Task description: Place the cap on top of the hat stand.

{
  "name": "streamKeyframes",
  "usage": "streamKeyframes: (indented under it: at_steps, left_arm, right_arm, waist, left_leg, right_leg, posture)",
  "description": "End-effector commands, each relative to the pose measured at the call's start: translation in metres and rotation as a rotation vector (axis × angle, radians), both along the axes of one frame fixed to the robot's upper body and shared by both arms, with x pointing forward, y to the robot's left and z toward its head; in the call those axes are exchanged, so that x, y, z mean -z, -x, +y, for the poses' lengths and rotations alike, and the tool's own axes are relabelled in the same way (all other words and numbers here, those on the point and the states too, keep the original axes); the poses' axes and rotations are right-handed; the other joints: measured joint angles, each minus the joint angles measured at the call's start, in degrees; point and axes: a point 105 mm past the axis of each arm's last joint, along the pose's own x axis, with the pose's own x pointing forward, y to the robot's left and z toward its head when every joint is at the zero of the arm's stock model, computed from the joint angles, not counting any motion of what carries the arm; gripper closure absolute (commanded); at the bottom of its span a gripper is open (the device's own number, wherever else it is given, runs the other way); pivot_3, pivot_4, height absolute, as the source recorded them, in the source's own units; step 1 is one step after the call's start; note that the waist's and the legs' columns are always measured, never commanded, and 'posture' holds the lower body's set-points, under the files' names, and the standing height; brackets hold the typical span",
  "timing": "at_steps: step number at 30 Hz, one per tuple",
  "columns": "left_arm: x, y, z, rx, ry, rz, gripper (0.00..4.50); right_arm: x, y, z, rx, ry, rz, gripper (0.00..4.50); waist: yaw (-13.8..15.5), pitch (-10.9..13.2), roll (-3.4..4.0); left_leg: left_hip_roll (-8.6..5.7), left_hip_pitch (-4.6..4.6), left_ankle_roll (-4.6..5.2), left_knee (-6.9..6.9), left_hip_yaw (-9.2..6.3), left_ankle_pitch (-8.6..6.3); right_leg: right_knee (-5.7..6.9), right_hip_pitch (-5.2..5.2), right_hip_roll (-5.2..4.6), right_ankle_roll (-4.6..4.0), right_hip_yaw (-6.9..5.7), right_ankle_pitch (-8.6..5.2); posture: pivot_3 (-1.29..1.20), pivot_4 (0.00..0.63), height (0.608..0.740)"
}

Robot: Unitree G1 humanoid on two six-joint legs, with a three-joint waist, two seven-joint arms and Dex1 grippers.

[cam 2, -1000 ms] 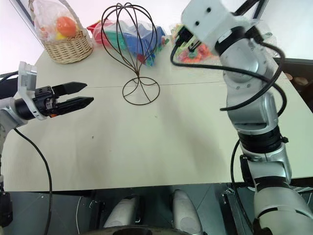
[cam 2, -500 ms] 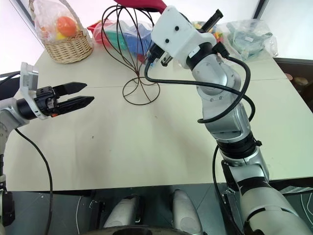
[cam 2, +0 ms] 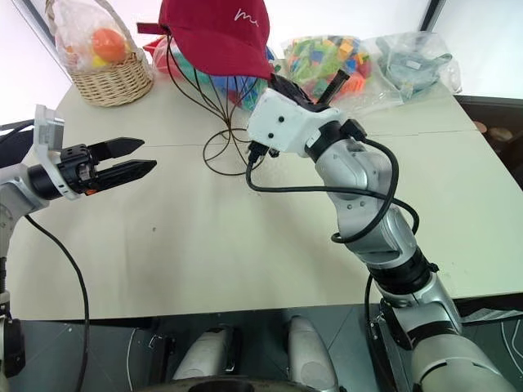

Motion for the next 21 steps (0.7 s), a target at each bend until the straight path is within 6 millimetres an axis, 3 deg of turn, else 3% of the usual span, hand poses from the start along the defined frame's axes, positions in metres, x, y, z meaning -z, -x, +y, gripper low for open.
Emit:
streamKeyframes:
  at_steps: [1, 8, 14, 21]
  left_arm:
    - [-0.012, 0.0, 0.001, 0.003, -0.007, -0.043, 0.0]
    - [-0.011, -0.001, 0.0, 0.008, -0.004, -0.038, 0.0]
    - [-0.011, -0.003, 0.001, 0.006, -0.005, -0.036, 0.0]
    - [-0.012, -0.003, 0.002, 0.001, -0.008, -0.038, 0.0]
  right_arm:
    - [-0.013, 0.018, 0.006, -0.033, 0.083, -0.135, 4.49]
    - [-0.007, 0.024, 0.005, -0.006, 0.261, -0.284, 4.49]
    - [0.019, 0.022, 0.002, -0.014, 0.294, -0.224, 4.49]
    - [0.026, 0.023, 0.005, -0.025, 0.248, -0.172, 4.49]
  waist:
    - [0.1, 0.0, 0.0]
    - [0.13, -0.01, -0.01]
    - [0.17, -0.02, -0.03]
    - [0.14, -0.02, -0.03]
  left_leg:
    - [0.0, 0.0, 0.0, 0.0, 0.0, 0.0]
    - [-0.01, 0.0, -0.01, 0.02, 0.01, 0.0]
    - [0.0, 0.0, -0.01, 0.02, 0.02, 0.0]
    - [0.0, 0.01, -0.03, 0.05, 0.02, 0.02]
  right_leg:
    - [0.01, 0.0, 0.0, 0.0, 0.0, 0.0]
    - [0.0, 0.01, -0.01, 0.0, 0.0, 0.0]
    - [0.01, 0.02, 0.0, 0.0, -0.01, 0.0]
    - [0.05, 0.03, 0.02, 0.0, -0.01, 0.0]
  posture:
    - [0.0, 0.15, 0.74]
    - [0.0, 0.15, 0.74]
    - [0.0, 0.15, 0.74]
    - [0.0, 0.15, 0.74]
